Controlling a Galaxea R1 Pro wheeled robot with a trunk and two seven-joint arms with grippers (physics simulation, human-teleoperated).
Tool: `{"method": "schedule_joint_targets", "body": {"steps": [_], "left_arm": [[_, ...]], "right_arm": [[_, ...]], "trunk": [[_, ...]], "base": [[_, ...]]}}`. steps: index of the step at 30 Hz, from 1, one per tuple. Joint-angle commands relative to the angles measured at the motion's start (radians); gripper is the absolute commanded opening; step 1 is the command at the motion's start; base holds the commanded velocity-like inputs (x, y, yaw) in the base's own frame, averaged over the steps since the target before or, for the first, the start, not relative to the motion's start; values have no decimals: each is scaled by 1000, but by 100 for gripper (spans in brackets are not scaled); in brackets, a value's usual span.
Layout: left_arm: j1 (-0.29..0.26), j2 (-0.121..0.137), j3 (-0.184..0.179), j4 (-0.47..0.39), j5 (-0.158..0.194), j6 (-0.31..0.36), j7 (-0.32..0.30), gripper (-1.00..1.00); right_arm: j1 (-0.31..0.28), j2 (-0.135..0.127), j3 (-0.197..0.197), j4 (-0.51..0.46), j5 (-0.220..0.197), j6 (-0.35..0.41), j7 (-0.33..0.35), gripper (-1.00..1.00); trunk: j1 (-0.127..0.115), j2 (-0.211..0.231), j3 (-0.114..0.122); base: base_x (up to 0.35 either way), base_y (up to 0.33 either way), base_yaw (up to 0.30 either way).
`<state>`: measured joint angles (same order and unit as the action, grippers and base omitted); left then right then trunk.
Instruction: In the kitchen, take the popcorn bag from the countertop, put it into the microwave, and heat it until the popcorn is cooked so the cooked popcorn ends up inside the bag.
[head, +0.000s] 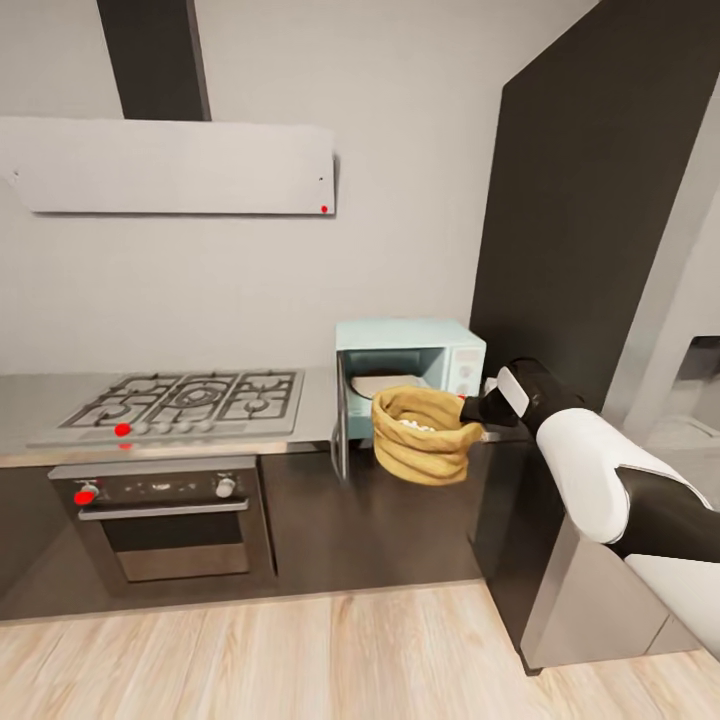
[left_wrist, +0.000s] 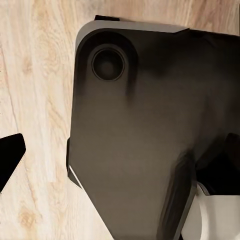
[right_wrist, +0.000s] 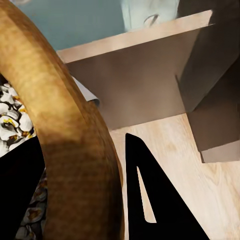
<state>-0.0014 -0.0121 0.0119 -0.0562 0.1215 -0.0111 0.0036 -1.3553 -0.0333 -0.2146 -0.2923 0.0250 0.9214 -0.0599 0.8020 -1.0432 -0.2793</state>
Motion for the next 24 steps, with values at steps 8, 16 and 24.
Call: {"method": "schedule_joint_targets", "body": {"steps": [8, 16, 24], "left_arm": [[0, 1, 2, -1, 10, -2, 1, 100], [0, 0, 2, -1, 10, -3, 1, 100], [0, 0, 2, -1, 10, -3, 1, 100]], "right_arm": [[-1, 9, -8, -7, 11, 18, -7, -100], [-1, 29, -9, -132, 14, 126, -16, -100], [-1, 51, -9, -187, 9, 126, -71, -100]], "trunk": [[1, -1, -1], [1, -1, -1], [1, -1, -1]], "base": [[107, 0, 0], [1, 0, 0], [0, 0, 0]]}}
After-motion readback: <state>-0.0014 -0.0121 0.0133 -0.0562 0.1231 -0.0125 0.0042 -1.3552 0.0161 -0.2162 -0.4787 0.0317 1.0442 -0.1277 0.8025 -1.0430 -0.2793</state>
